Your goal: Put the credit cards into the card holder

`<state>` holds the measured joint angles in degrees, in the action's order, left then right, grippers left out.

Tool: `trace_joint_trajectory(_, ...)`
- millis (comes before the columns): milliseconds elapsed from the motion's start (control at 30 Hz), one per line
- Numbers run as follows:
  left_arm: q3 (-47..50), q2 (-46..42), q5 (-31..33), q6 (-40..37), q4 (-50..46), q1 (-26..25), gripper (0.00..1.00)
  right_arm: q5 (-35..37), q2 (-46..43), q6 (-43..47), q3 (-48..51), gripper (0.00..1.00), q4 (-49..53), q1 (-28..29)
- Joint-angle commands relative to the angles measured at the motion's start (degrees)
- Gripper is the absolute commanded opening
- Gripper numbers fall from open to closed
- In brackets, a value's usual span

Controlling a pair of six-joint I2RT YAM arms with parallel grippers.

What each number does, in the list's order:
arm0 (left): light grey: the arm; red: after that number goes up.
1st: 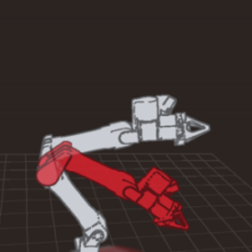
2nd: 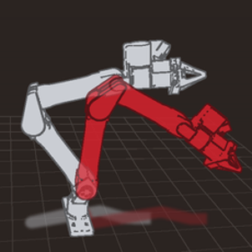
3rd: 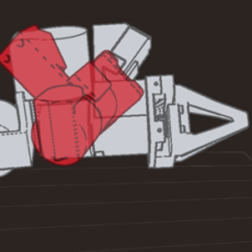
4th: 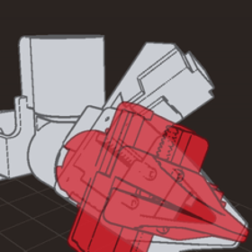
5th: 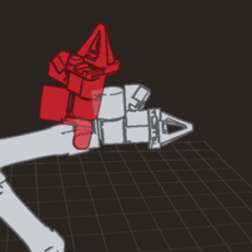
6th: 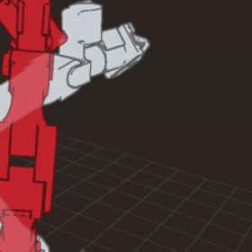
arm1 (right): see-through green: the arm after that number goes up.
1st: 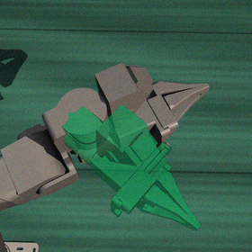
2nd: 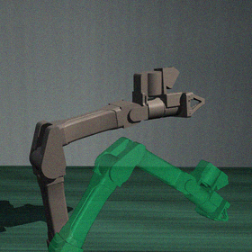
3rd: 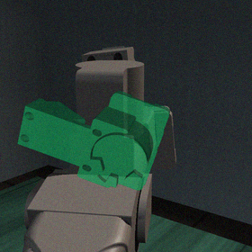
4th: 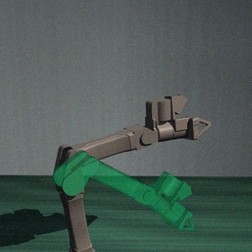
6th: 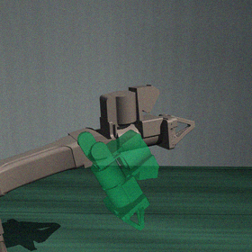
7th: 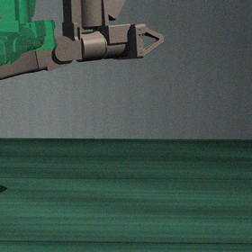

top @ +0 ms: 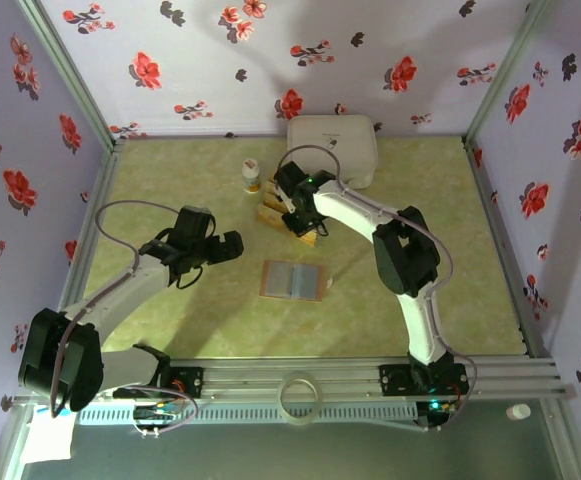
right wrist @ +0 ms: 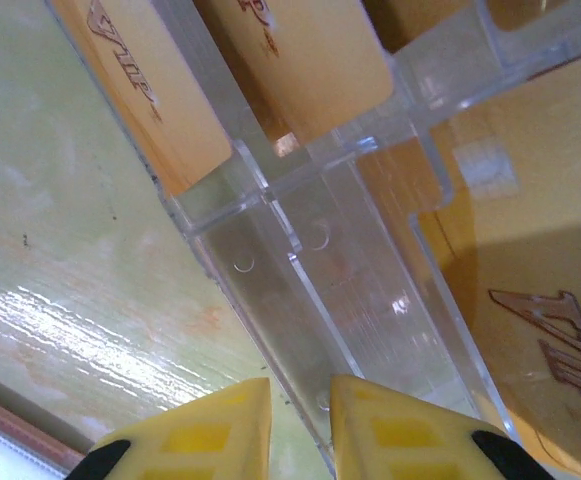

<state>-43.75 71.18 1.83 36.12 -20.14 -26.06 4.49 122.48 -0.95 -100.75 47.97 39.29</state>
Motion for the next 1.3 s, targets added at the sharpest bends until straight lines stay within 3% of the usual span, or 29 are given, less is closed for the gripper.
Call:
trace_joint_trajectory(0, 0.49, 0.08, -0.7, 0.5, 0.89, 0.42, 1.0, -0.64, 1.39, 0.84, -1.91, 0.18, 1.95, 0.18)
trace_joint_trajectory(333, -0.01, 0.36, -1.14, 0.11, 0.69, 0.41, 1.0, -0.57, -0.12, 6.8, -3.03, 0.11, 2.89, -0.5)
trace_joint_trajectory(533, -1.23, 0.32, -1.59, -0.86, -0.67, 0.49, 1.0, -2.16, -2.21, 10.57, -5.85, 0.0, 5.41, -1.05)
trace_joint_trajectory(833, -2.91, 0.43, -3.04, -2.8, -2.3, 0.43, 1.0, -4.88, -10.48, 7.99, -6.54, 0.0, 8.58, -1.23)
trace_joint_trajectory(1033, -4.76, 1.85, -4.94, -5.19, -2.88, -0.52, 1.0, -11.23, -22.96, -6.17, 8.93, 0.0, -4.6, -2.1)
trace_joint_trajectory(1167, -7.15, 4.69, -4.34, -8.06, -4.3, -2.76, 1.0, -16.5, -33.47, -20.74, 26.67, 0.0, -22.78, -3.11)
trace_joint_trajectory(1267, -8.93, 7.37, -0.52, -10.55, -5.77, -5.71, 1.0, -19.34, -39.95, -30.95, 40.61, 0.0, -37.54, -3.78)
